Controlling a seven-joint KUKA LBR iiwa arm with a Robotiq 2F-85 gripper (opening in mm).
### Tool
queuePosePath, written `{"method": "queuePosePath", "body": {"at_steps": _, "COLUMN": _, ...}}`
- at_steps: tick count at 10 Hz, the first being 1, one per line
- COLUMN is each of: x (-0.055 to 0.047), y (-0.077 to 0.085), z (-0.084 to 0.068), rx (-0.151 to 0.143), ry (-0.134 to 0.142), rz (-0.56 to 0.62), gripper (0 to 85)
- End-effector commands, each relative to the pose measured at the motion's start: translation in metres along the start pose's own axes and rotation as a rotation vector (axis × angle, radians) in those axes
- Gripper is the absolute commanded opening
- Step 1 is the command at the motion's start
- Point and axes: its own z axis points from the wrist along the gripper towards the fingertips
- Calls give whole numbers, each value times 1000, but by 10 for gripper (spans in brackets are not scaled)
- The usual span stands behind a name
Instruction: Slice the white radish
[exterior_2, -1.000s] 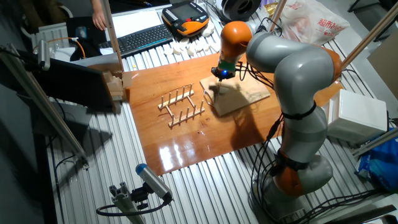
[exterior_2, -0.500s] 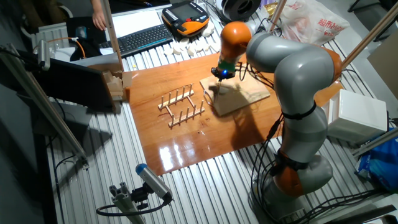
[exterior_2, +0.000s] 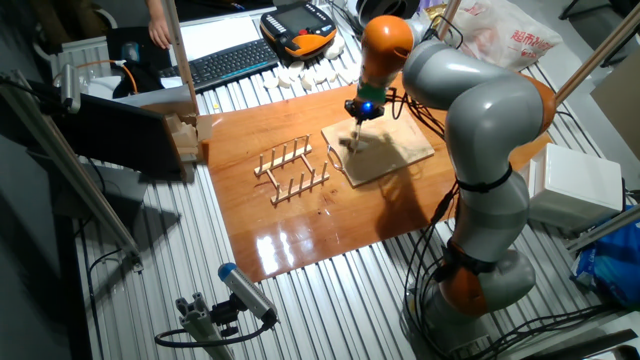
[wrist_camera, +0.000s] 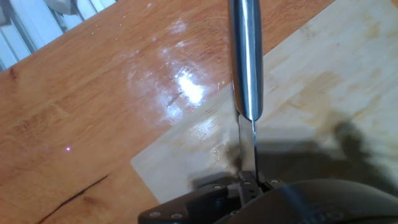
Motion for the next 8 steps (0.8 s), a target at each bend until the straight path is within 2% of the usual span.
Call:
{"method": "queuePosePath", "body": {"at_steps": 1, "x": 0, "y": -1, "z": 4, "rx": 1, "ry": -13, "rz": -2, "gripper": 0}}
{"method": "queuePosePath", "body": {"at_steps": 8, "x": 4, "y": 0, "z": 21, "rx": -8, "ry": -33, "rz": 1, "gripper": 0}}
